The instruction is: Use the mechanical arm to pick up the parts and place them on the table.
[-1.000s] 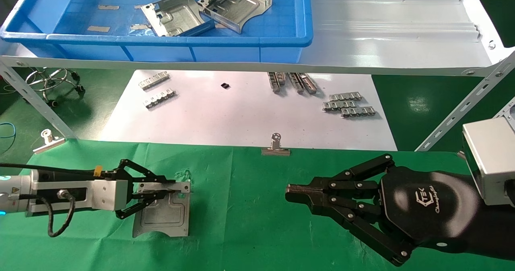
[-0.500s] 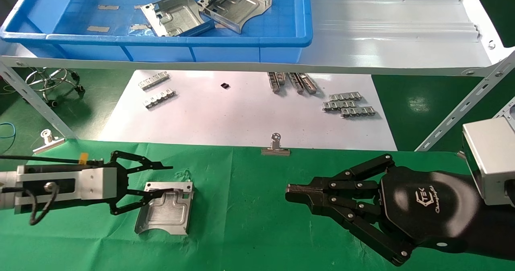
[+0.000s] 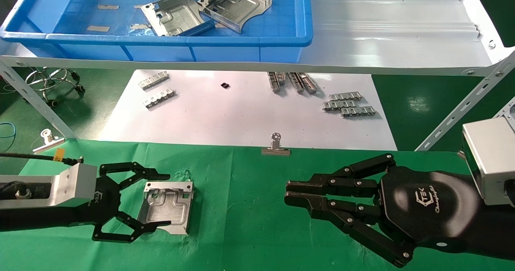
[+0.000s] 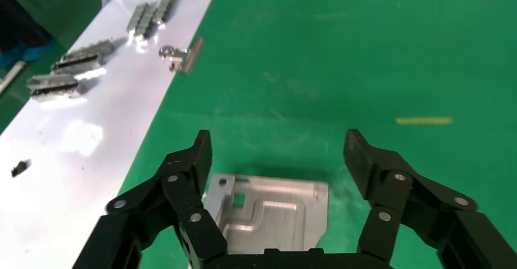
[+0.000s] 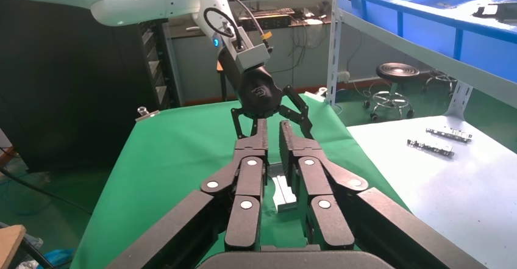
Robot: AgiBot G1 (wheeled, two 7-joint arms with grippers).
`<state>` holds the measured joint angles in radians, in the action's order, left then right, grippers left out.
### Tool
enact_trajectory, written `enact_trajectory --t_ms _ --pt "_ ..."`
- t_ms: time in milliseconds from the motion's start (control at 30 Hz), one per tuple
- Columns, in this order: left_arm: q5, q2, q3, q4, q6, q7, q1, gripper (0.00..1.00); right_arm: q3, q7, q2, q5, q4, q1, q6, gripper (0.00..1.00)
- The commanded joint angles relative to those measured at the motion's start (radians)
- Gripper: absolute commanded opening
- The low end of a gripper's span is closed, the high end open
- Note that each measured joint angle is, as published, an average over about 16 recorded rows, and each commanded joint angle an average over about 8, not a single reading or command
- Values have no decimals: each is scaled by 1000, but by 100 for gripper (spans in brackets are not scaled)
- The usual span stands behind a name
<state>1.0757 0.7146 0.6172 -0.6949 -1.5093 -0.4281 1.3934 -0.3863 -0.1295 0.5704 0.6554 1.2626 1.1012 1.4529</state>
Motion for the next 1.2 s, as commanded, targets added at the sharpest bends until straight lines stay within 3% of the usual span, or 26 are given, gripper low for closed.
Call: enact_trajectory --t_ms 33,1200 --pt "-14 -4 -13 -23 1 24 -13 100 0 0 0 0 0 0 0 100" --pt "-249 -75 -243 -425 10 444 -230 100 0 0 0 0 0 0 0 100"
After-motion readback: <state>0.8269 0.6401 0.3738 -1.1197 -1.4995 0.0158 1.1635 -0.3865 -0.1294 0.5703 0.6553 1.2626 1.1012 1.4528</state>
